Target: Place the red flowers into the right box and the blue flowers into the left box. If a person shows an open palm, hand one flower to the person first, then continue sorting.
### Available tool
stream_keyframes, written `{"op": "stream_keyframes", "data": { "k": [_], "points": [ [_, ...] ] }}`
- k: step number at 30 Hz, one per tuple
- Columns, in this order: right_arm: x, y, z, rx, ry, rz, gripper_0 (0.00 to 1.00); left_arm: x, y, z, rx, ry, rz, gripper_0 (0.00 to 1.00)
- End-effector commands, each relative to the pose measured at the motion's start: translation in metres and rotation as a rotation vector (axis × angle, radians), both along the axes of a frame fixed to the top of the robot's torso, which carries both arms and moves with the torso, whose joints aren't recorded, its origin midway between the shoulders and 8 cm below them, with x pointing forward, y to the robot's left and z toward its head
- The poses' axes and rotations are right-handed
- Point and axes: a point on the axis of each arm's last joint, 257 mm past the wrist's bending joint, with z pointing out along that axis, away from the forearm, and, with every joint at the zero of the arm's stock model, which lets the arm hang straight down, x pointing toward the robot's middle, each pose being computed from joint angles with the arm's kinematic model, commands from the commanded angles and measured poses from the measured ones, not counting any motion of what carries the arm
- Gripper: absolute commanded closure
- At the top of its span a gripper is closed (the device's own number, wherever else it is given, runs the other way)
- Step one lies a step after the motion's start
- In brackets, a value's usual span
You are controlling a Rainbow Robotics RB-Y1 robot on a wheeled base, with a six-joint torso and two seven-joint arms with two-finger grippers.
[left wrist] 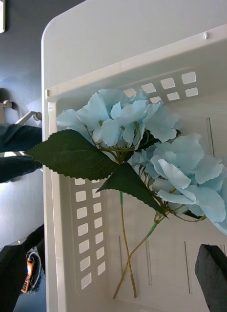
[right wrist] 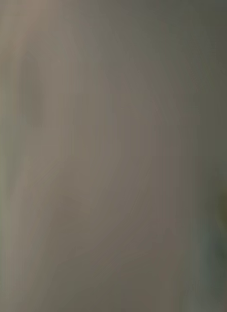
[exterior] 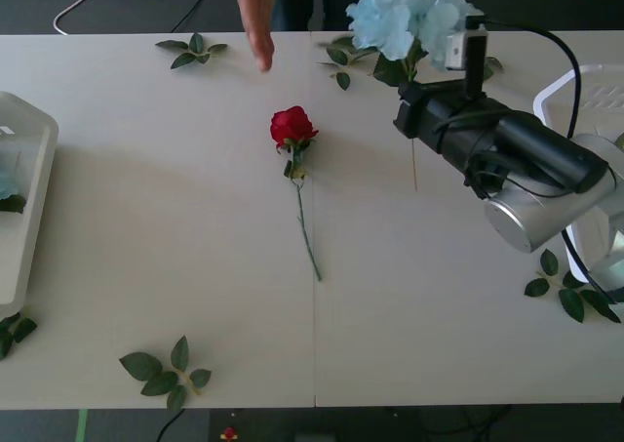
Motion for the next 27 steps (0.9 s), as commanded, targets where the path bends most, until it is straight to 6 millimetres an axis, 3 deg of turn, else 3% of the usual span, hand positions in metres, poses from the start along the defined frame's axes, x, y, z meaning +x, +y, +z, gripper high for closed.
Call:
{"op": "stream_keyframes", "data": {
  "k": [1,7,14,20,27],
  "points": [
    [-0.007,0.012,0.056,0.036,-0.153,0.047,1.0,0.007,0.004,0.038,0.004,-0.075,0.027,0.0],
    [-0.015,0.051,0.12,0.111,-0.302,0.127,1.0,0.007,0.004,0.038,0.004,-0.075,0.027,0.0],
    [-0.016,0.074,0.18,0.19,-0.473,0.183,1.0,0.007,0.004,0.038,0.004,-0.075,0.027,0.0],
    [-0.022,0.098,0.203,0.233,-0.576,0.265,1.0,0.007,0.004,0.038,0.004,-0.075,0.027,0.0],
    [-0.034,0.112,0.211,0.244,-0.613,0.31,1.0,0.007,0.004,0.038,0.004,-0.075,0.027,0.0]
  ]
}}
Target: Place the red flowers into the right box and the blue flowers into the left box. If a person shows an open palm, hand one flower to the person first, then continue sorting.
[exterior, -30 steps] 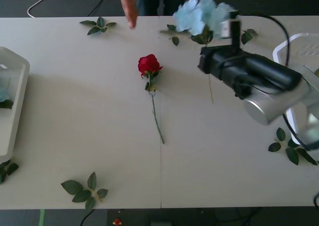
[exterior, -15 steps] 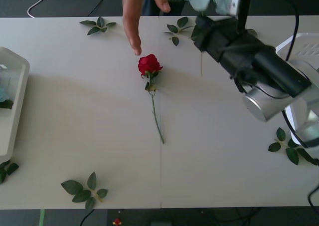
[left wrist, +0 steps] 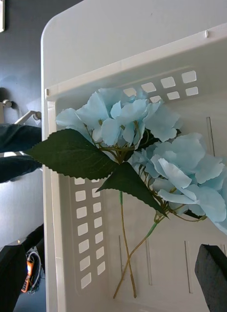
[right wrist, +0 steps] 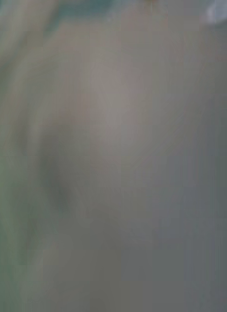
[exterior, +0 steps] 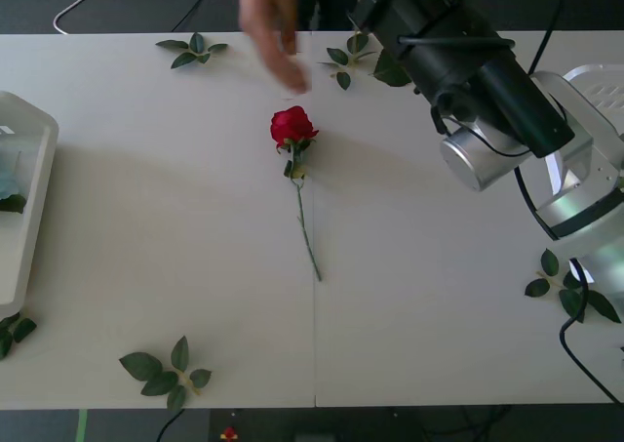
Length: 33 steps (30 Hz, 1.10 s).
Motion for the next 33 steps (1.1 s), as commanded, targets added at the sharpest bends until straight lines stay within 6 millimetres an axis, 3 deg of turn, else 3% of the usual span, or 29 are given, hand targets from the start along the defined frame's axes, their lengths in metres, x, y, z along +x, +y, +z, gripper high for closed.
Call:
{"op": "stream_keyframes", "data": {
  "k": [1,24,27,33],
  "points": [
    [-0.023,0.0262,0.0337,0.031,-0.08,0.078,1.0,0.0072,0.0037,0.0386,0.005,-0.076,0.026,0.0],
    [-0.025,0.0279,0.0316,0.029,-0.082,0.089,0.99,0.0072,0.0037,0.0386,0.005,-0.076,0.026,0.0],
    [-0.0223,0.0265,0.0294,0.024,-0.073,0.083,0.0,0.0072,0.0037,0.0386,0.005,-0.076,0.026,0.0],
    [-0.0203,0.0244,0.0276,0.014,-0.075,0.074,0.0,0.0072,0.0037,0.0386,0.005,-0.076,0.026,0.0]
  ]
}}
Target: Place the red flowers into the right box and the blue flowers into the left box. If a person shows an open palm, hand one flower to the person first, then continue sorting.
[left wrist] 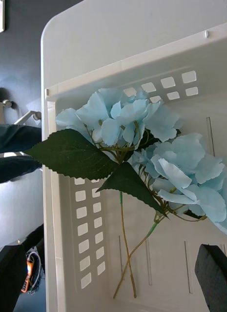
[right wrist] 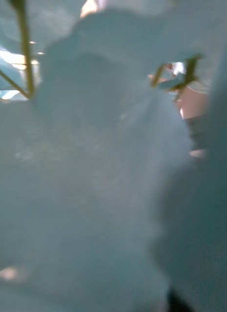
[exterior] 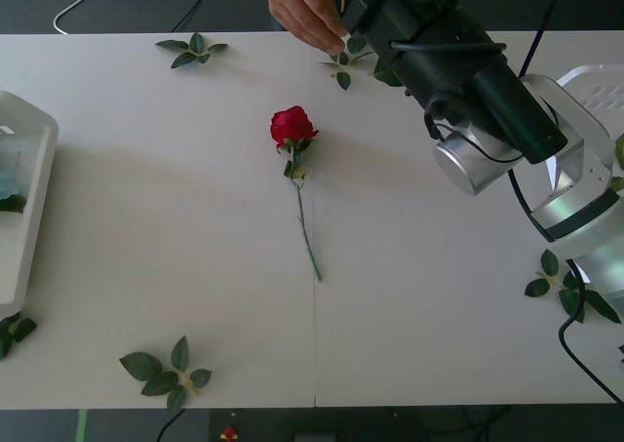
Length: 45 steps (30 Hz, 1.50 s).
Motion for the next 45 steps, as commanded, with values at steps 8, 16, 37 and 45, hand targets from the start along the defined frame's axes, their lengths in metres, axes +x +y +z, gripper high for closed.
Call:
{"op": "stream_keyframes", "data": {
  "k": [8,16,37,45],
  "points": [
    [-0.007,0.009,0.023,0.006,-0.036,0.03,0.0,0.007,0.004,0.039,0.005,-0.076,0.026,0.0],
    [-0.002,-0.004,-0.003,-0.02,0.013,0.017,0.0,0.007,0.004,0.039,0.005,-0.076,0.026,0.0],
    [-0.015,-0.069,-0.137,-0.292,0.569,-0.206,0.0,0.019,-0.02,0.047,-0.045,-0.071,-0.015,0.0],
    [-0.03,-0.126,-0.158,-0.365,0.701,-0.349,0.0,0.039,-0.087,0.097,-0.205,-0.064,-0.033,0.0]
  ]
}}
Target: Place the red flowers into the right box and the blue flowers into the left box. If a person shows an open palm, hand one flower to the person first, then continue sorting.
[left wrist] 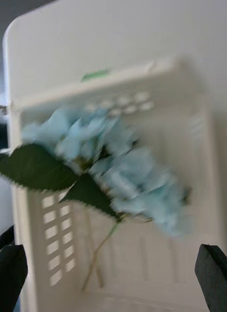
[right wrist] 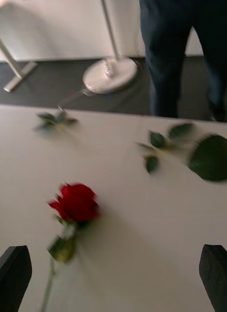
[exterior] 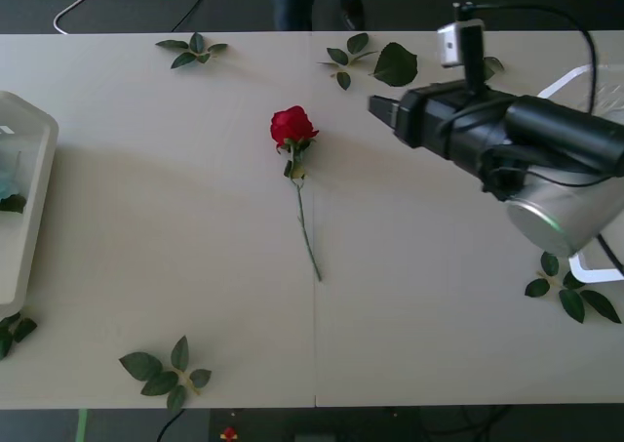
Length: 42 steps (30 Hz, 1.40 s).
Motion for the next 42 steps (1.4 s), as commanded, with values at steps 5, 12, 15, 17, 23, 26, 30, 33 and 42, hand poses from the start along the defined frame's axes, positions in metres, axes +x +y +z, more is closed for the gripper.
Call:
{"op": "stream_keyframes", "data": {
  "k": [5,12,15,17,23,26,30,33,42],
  "points": [
    [-0.032,-0.059,0.021,-0.026,0.016,-0.039,0.0,0.034,-0.09,0.084,-0.197,-0.099,0.06,0.0],
    [-0.071,-0.08,0.028,-0.033,0.05,0.054,0.0,0.052,-0.171,0.077,-0.291,-0.102,0.098,0.0],
    [-0.086,-0.089,0.033,-0.043,0.044,0.086,0.0,0.059,-0.205,0.07,-0.324,-0.093,0.109,0.0],
    [-0.097,-0.092,0.036,-0.063,0.033,0.114,0.0,0.066,-0.238,0.063,-0.35,-0.081,0.083,0.0],
    [-0.128,-0.099,0.038,-0.125,0.029,0.185,0.0,0.084,-0.335,0.046,-0.452,-0.081,-0.019,0.0],
    [-0.143,-0.101,0.041,-0.133,0.038,0.227,0.0,0.088,-0.376,0.037,-0.47,-0.089,-0.059,0.0],
    [-0.162,-0.1,0.044,-0.142,0.022,0.3,0.0,0.086,-0.434,0.009,-0.509,-0.08,-0.11,0.0],
    [-0.17,-0.1,0.045,-0.174,-0.013,0.343,0.0,0.08,-0.468,-0.012,-0.551,-0.067,-0.149,0.0],
    [-0.18,-0.101,0.04,-0.28,-0.112,0.432,0.0,0.059,-0.527,-0.058,-0.648,-0.025,-0.193,0.0]
  ]
}}
